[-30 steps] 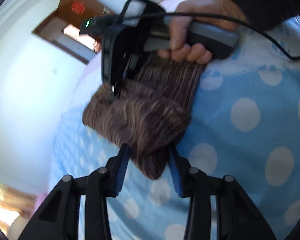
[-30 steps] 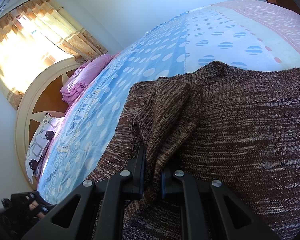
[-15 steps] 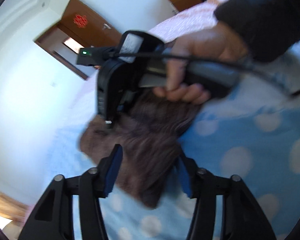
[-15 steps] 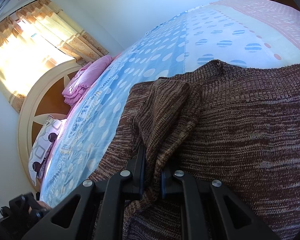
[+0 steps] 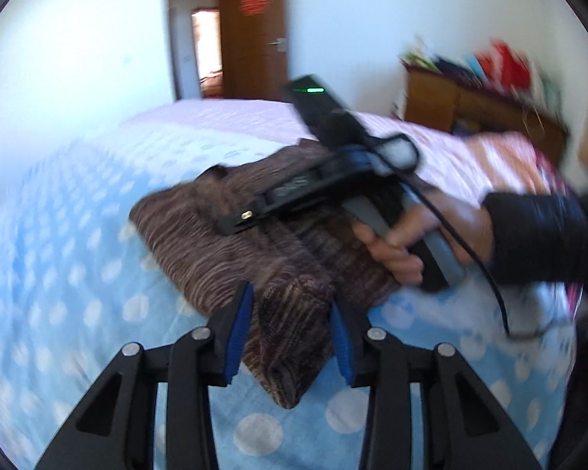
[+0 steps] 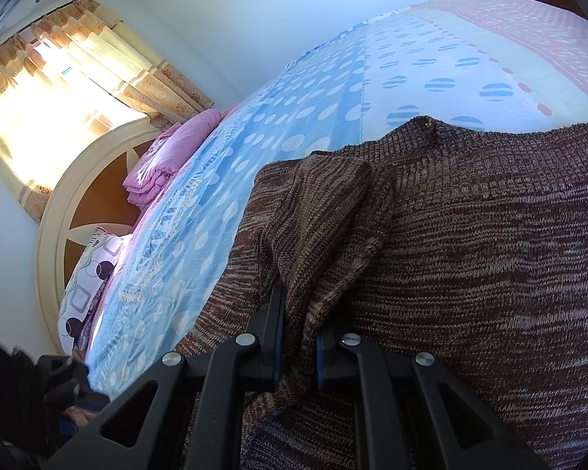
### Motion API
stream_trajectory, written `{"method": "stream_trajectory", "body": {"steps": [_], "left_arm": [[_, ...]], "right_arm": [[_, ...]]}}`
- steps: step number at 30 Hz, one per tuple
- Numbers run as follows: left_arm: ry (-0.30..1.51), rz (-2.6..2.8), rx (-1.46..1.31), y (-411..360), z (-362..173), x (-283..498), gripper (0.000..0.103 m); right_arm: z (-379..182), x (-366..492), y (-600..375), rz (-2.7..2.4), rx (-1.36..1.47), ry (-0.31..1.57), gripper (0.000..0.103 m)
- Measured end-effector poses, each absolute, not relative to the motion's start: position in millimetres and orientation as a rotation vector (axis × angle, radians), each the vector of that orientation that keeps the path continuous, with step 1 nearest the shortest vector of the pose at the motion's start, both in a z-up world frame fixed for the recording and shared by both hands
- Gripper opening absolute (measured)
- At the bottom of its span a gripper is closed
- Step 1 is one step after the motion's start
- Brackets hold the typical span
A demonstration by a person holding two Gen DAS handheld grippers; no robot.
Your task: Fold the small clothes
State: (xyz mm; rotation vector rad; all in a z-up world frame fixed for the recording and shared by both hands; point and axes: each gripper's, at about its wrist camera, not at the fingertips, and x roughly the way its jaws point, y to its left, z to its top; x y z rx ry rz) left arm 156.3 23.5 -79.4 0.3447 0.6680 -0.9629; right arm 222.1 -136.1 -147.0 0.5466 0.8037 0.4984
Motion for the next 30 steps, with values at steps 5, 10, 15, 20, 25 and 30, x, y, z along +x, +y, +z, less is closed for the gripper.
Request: {"method": "stream_trajectory", "body": {"steps": [5, 10, 15, 20, 25, 30], "left_arm": [[0.642, -0.916, 0.430, 7, -96, 143, 0.041], [0.554, -0.920, 0.617, -15, -101, 117, 0.041], [0.552, -0.905, 0.612, -15, -98, 114, 0.019], [0.600, -0.870, 0.405, 1, -81, 134, 0.014], [0.613, -0.875, 0.210, 4, -59, 145, 0.013], [0.571, -0.904, 0.147, -18, -50, 142, 0.013]], "right_arm": [[-147, 222, -136, 0.500, 0.549, 0.804, 0.011], [-145, 226, -140, 0.511, 0.595, 0.832, 0.017], [-141, 241, -138, 0.512, 0.660, 0.855, 0.029], [-130, 244, -124, 0.443, 0.528, 0.841, 0.013], [-97, 233, -115, 0.409, 0.351, 0.782, 0.009], [-64, 230, -135, 0.399, 0.255, 0.739, 0.009]]}}
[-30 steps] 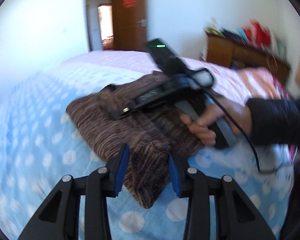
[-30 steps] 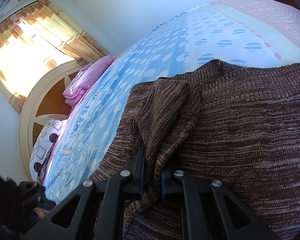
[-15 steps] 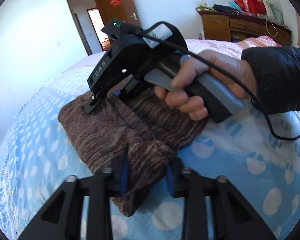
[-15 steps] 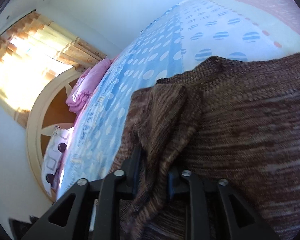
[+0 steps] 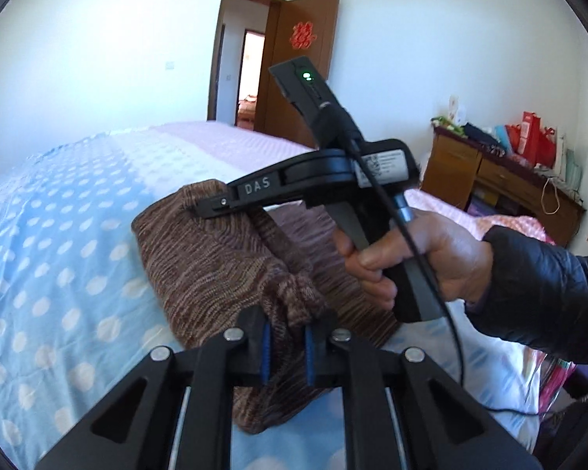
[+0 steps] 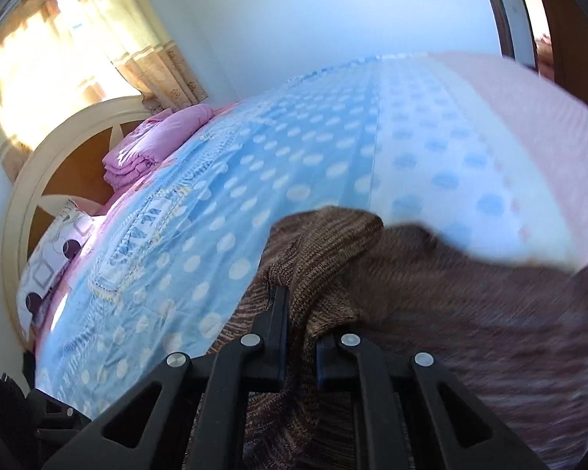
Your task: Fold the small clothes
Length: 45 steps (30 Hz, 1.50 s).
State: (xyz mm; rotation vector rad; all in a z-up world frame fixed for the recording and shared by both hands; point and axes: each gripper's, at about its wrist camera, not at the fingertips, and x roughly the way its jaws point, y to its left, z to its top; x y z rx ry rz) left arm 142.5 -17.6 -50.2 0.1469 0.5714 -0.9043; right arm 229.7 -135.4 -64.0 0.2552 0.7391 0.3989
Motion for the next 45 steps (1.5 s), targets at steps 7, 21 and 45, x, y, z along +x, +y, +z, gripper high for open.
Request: {"method": "stream_trajectory", "body": {"steps": [7, 21, 45], "left_arm": [[0.562, -0.961, 0.135, -77, -56, 135, 0.013], [0.704, -1.003, 0.219, -153, -86, 118, 0.013], [0.731, -1.044, 0.294, -191, -88, 105, 0.014]], "right_arm": [[-41, 222, -189, 0.386, 0.085, 0.743, 0.008], [-114, 211, -279, 0.301, 0.032, 0.852, 0.009], [-109, 249, -316, 0.214, 0.216, 0.791, 0.013]]}}
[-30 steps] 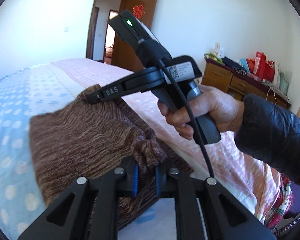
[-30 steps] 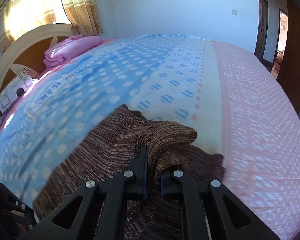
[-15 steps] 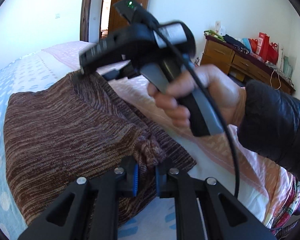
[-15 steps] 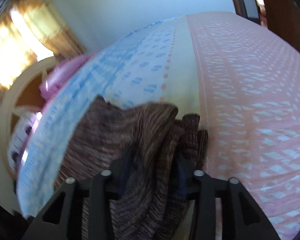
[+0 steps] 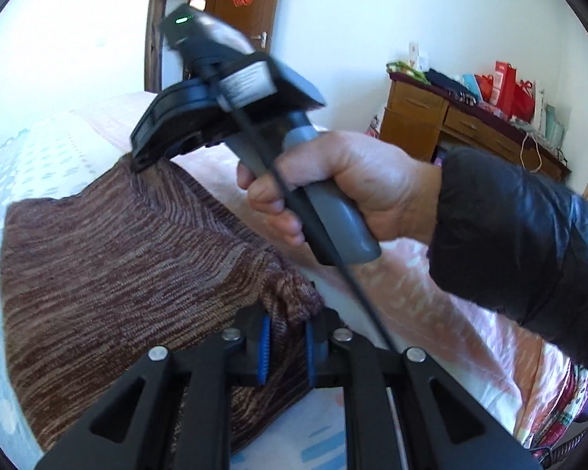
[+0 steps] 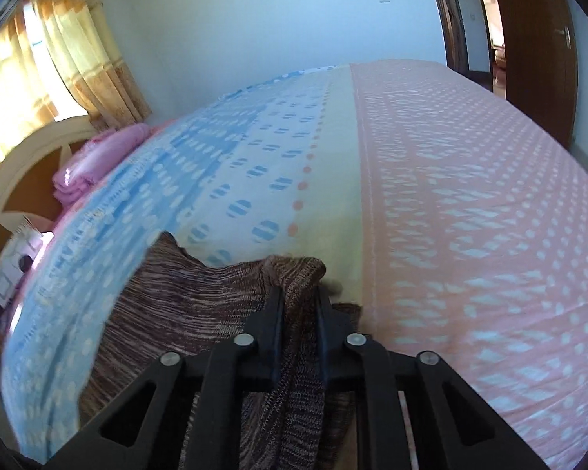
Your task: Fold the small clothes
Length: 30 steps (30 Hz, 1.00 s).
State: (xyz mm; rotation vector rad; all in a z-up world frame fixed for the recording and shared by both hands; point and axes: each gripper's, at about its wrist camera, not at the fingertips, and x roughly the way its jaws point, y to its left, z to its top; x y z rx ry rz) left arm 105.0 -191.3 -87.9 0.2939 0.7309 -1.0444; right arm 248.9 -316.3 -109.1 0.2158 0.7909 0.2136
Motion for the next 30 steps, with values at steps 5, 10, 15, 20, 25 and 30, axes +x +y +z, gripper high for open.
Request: {"method": "stream_trajectory", "body": {"steps": [5, 10, 15, 20, 25, 30], "left_arm": [[0.754, -1.047, 0.342, -202, -95, 102, 0.017], [0.733, -1.050, 0.286, -184, -84, 95, 0.034], [0.669, -1.036, 0.175, -116, -59, 73, 0.072], [0.640, -0.865, 0.081, -77, -43, 93, 0.072], [0.734, -0.620, 0.019, -72, -59, 150, 0.072], [0.885, -0.507, 0.040, -73, -101, 165, 0.069]], "right_arm": [[-132, 250, -317, 0.177, 0.154, 0.805, 0.013], [-121, 237, -319, 0.078, 0.108, 0.813, 0.027], [-99, 165, -337, -0.044, 0.116, 0.766, 0.027], [-90, 97, -314, 0.059, 0.178, 0.729, 0.027], [-96, 77, -273, 0.098, 0.158, 0.751, 0.027], [-132, 69, -261, 0.082, 0.126, 0.856, 0.014]]}}
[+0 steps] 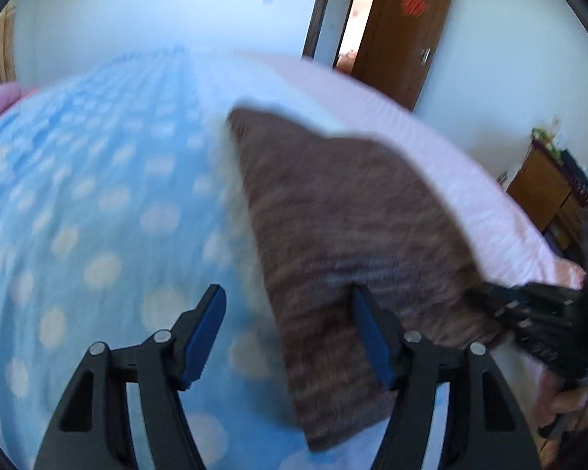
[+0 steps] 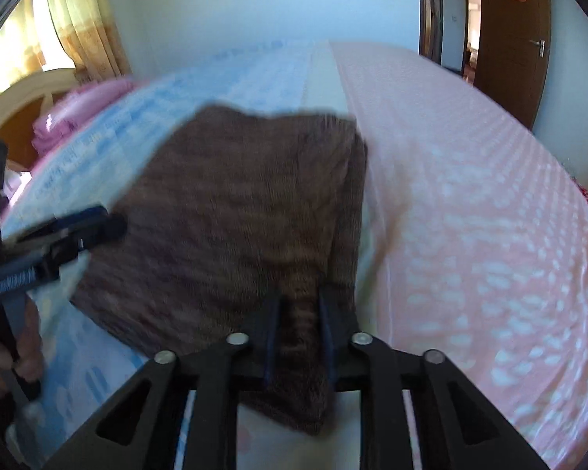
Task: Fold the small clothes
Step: 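Open both grippers and release the folded sweater onto the bed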
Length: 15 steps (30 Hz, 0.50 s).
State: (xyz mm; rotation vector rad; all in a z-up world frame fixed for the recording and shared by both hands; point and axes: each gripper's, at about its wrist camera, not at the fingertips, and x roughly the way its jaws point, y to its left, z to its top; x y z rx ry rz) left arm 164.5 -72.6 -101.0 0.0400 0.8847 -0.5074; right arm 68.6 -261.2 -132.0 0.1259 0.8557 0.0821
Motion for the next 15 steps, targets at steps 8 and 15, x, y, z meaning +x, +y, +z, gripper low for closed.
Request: {"method": "stream_trajectory", "body": {"steps": [8, 15], "left_arm": [[0.875, -0.512, 0.074, -64, -89, 156, 0.070], [0.745, -0.390, 0.046, -76, -46, 208, 0.076]], "right_arm": [[-128, 44, -276, 0.089, 0.157, 0.889, 0.013], [-77, 80, -296, 0.092, 0.181, 0.742, 0.013]]}}
